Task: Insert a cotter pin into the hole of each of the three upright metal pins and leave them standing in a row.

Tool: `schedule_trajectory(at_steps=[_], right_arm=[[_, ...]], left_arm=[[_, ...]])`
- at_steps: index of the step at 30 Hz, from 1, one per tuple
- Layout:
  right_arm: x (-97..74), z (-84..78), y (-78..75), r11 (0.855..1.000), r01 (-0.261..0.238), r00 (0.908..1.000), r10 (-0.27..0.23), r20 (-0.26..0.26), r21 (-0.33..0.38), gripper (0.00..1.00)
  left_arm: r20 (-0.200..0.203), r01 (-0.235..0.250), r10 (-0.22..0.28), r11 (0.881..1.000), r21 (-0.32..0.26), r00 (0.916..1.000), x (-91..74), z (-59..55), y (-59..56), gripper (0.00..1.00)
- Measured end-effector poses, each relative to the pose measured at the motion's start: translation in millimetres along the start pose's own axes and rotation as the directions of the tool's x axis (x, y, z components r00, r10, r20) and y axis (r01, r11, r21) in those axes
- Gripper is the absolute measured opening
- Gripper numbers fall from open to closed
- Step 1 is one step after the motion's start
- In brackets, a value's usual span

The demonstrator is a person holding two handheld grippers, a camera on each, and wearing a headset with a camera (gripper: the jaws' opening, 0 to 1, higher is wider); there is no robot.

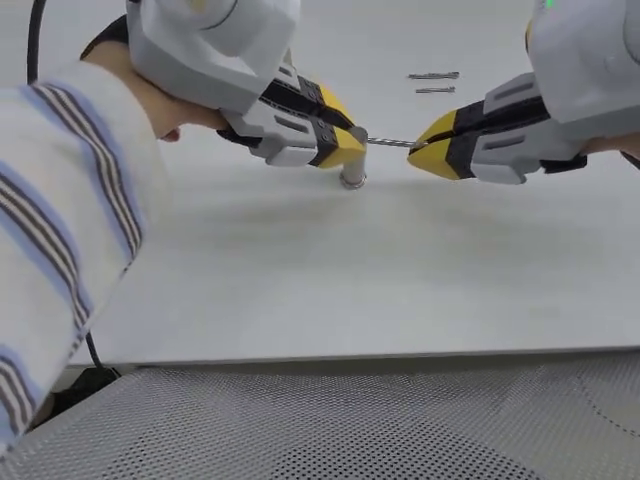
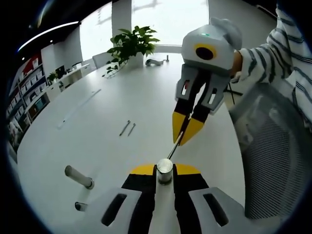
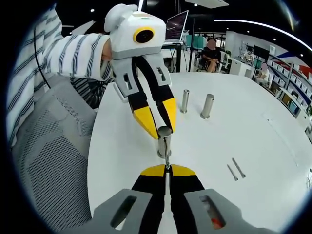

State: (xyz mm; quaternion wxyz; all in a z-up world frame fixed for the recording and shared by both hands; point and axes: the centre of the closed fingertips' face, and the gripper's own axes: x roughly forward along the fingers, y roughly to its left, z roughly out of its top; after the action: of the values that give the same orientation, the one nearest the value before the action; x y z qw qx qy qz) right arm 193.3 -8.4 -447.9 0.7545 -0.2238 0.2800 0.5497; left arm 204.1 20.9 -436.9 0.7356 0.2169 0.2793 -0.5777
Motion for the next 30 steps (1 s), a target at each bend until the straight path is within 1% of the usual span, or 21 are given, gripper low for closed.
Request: schedule_trajectory(at_steps=[4, 6, 9, 12, 15, 20, 23, 26, 27, 30], right_arm=[[1.1, 2.8, 1.4, 1.000, -0.002, 1.0000, 0.002, -0.001, -0.002, 0.00], [2.0, 3.7, 1.6, 1.000, -0.003, 1.0000, 0.003, 0.000, -0.006, 0.00], [3.7, 4.2, 1.0, 1.000, -0.002, 1.0000, 0.002, -0.003, -0.010, 0.00], [4.7, 3.3, -0.2, 1.000, 0.004, 1.0000, -0.004, -0.005, -0.008, 0.00], [5.4, 2.6, -1.0, 1.000, 0.004, 1.0000, -0.004, -0.004, -0.007, 0.00], [7.3, 2.9, -2.2, 1.000, 0.008, 0.9999, -0.008, -0.008, -0.013, 0.00], [10.3, 3.1, -3.5, 1.000, 0.013, 0.9997, -0.013, -0.018, -0.019, 0.00], [12.8, 4.6, -2.3, 1.000, 0.013, 0.9995, -0.014, -0.027, -0.029, 0.00], [14.4, 6.7, -2.5, 0.999, 0.009, 0.9998, -0.010, -0.019, -0.039, 0.00], [16.9, 10.3, -0.9, 0.999, 0.009, 0.9998, -0.009, -0.015, -0.040, 0.00]], left_arm=[[-0.003, -0.006, 0.006, 1.000, -0.017, 1.0000, 0.6, -0.8, 0.4, 0.09], [-0.003, -0.012, 0.012, 0.998, -0.058, 0.9999, 0.9, -1.2, 0.2, 0.09], [-0.006, -0.015, 0.015, 0.999, -0.047, 0.9999, 0.4, -0.8, -1.8, 0.09], [-0.008, -0.021, 0.020, 0.998, -0.060, 0.9998, 0.8, -1.5, -1.3, 0.09], [-0.008, -0.024, 0.023, 0.998, -0.060, 0.9997, 0.7, -1.0, -1.2, 0.09], [-0.011, -0.026, 0.025, 0.998, -0.059, 0.9996, -0.7, 0.6, -3.7, 0.09], [-0.017, -0.031, 0.030, 0.998, -0.060, 0.9994, -1.9, 1.5, -5.1, 0.09], [-0.018, -0.032, 0.031, 0.998, -0.058, 0.9994, -2.4, 1.7, -7.5, 0.09], [-0.019, -0.032, 0.031, 0.998, -0.060, 0.9993, -2.5, 1.3, -7.6, 0.09], [-0.018, -0.033, 0.032, 0.997, -0.063, 0.9993, -4.4, 1.2, -8.7, 0.09]])
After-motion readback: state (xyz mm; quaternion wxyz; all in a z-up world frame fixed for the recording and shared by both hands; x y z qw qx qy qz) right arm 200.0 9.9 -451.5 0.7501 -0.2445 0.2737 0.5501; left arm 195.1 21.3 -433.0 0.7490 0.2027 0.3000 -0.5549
